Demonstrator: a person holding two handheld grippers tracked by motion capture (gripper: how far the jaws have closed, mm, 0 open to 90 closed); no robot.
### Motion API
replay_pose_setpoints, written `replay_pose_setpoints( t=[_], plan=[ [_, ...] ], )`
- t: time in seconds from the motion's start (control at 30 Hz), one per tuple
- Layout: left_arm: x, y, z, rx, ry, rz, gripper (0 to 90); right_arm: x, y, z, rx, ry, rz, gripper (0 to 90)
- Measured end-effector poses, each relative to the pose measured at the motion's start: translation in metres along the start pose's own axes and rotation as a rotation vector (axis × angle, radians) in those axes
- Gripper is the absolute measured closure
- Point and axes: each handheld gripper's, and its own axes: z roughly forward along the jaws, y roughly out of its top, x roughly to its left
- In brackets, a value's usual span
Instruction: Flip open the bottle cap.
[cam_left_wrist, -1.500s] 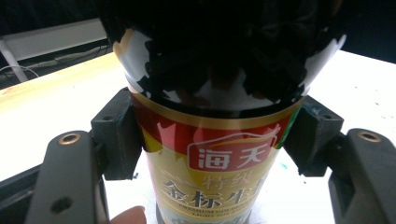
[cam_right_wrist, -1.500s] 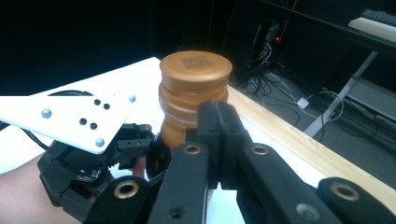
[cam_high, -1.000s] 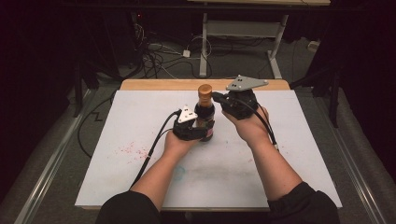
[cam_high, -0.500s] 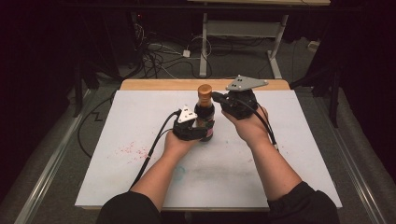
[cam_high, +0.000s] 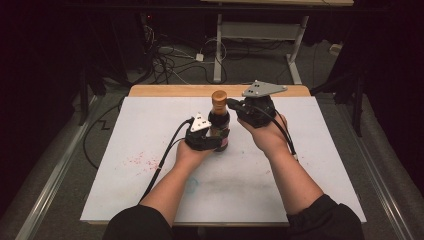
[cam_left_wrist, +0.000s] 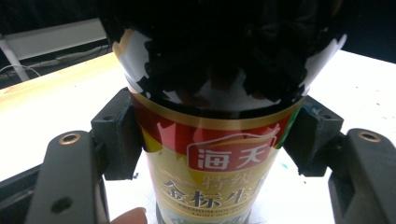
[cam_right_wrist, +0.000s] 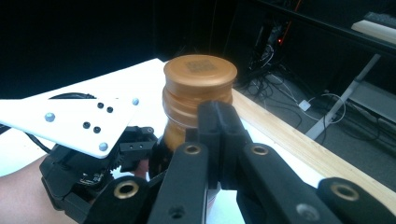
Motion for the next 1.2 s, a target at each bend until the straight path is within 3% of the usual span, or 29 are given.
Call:
replay_pose_setpoints(
  t=[0.43,0.47,0.5,0.53,0.57,0.7,0.73,1.2],
  plan=[
    [0.0001,0.0001,0.0002,-0.002,0.001,-0.004,29.2,0.0001,0.003,0.0001,-0.011,0.007,0.012,90.0],
    [0.0015,0.0004,-0.0009,0.016,0.007,0.016,29.2,0.0004,0.0033,0.0004,-0.015,0.005,0.015,90.0],
    [0.0006,0.0003,-0.0002,0.004,0.004,0.001,29.2,0.0004,0.0034,0.0005,-0.015,0.004,0.014,90.0],
    [0.008,0.0016,-0.0063,0.093,0.005,0.108,29.2,0.0003,0.0036,0.0006,-0.017,0.004,0.015,90.0],
    [0.0016,0.0005,-0.0008,0.014,0.007,0.013,29.1,0.0003,0.0037,0.0007,-0.017,0.004,0.017,90.0],
    [0.0002,0.0001,0.0002,-0.004,0.002,-0.006,29.2,0.0002,0.0044,0.0006,-0.018,0.002,0.017,90.0],
    [0.0075,0.0013,-0.0058,0.083,0.005,0.099,29.1,0.0002,0.0046,0.0008,-0.019,0.0,0.016,90.0],
    [0.0081,0.0013,-0.007,0.085,0.004,0.104,29.2,0.0015,0.0084,0.0012,-0.029,-0.008,0.015,90.0]
  ],
)
